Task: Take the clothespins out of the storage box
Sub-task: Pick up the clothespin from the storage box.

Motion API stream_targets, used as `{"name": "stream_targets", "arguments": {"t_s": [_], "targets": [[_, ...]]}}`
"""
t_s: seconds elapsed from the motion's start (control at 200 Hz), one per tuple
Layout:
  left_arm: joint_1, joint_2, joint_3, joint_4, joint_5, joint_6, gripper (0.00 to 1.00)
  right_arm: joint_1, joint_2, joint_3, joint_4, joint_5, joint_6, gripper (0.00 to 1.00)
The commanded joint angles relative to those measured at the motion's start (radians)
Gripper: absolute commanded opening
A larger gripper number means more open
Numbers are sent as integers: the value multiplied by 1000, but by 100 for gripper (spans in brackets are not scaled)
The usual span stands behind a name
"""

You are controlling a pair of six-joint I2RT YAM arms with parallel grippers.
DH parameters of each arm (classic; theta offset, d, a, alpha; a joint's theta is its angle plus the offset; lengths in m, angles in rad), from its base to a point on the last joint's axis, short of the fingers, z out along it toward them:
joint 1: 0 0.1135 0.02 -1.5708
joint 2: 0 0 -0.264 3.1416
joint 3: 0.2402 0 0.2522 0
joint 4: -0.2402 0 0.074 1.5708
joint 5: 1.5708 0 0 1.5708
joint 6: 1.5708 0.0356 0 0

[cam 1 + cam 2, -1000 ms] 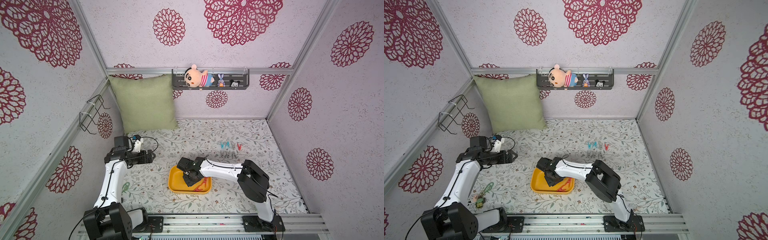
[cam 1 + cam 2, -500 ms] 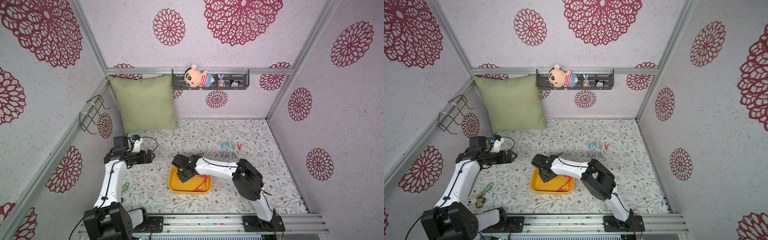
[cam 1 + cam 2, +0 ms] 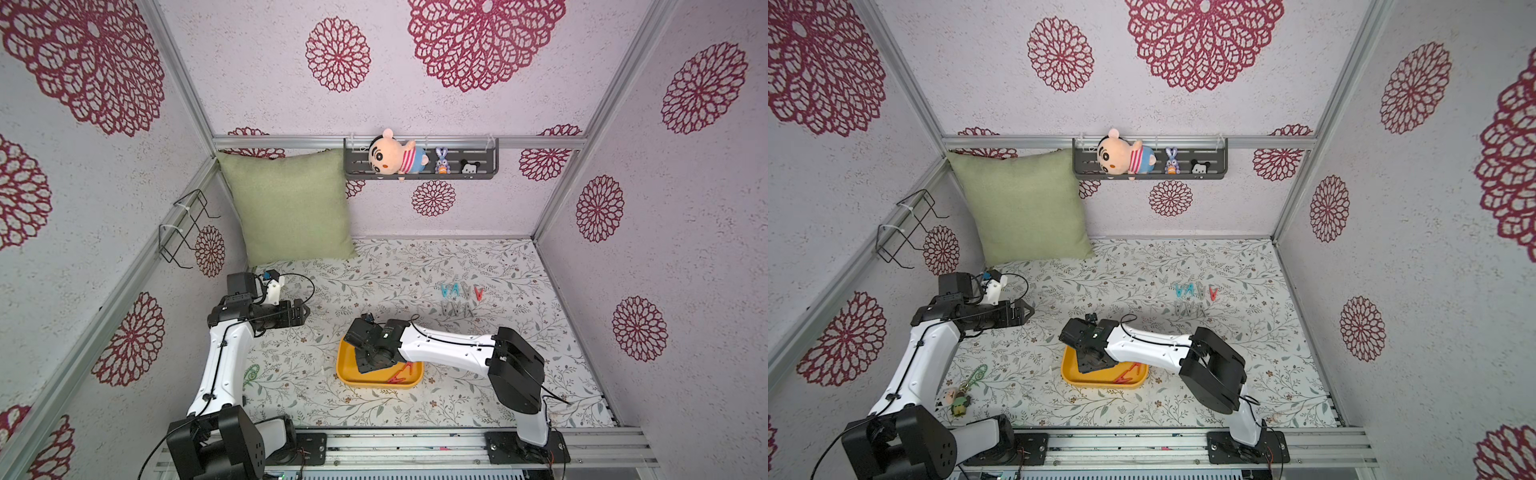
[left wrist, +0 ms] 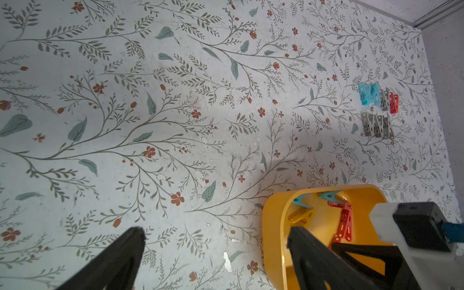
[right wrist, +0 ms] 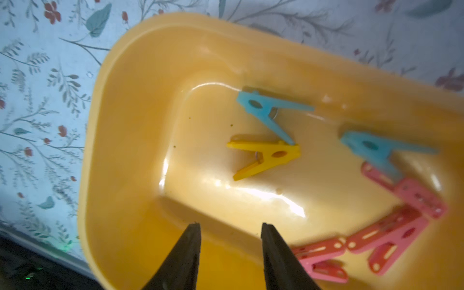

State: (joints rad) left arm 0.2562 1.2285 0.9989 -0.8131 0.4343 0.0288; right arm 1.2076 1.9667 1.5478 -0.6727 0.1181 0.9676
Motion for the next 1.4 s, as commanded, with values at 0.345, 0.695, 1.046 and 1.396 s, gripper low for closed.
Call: {"name": "stream_targets", "arguments": {"t_s": [0.345, 0.695, 1.046, 1.396], "targets": [[8, -32, 35, 8, 18, -27, 97, 12, 27, -5, -100, 89, 588, 41], [10, -19, 35, 4, 26, -19, 97, -32, -7, -71, 24, 121, 676, 40], [10, -17, 32, 4, 26, -15, 97, -35, 11, -18, 19, 124, 656, 39], [10, -18, 32, 3, 28, -15, 97, -51, 55, 9, 48, 116, 642, 37]]}}
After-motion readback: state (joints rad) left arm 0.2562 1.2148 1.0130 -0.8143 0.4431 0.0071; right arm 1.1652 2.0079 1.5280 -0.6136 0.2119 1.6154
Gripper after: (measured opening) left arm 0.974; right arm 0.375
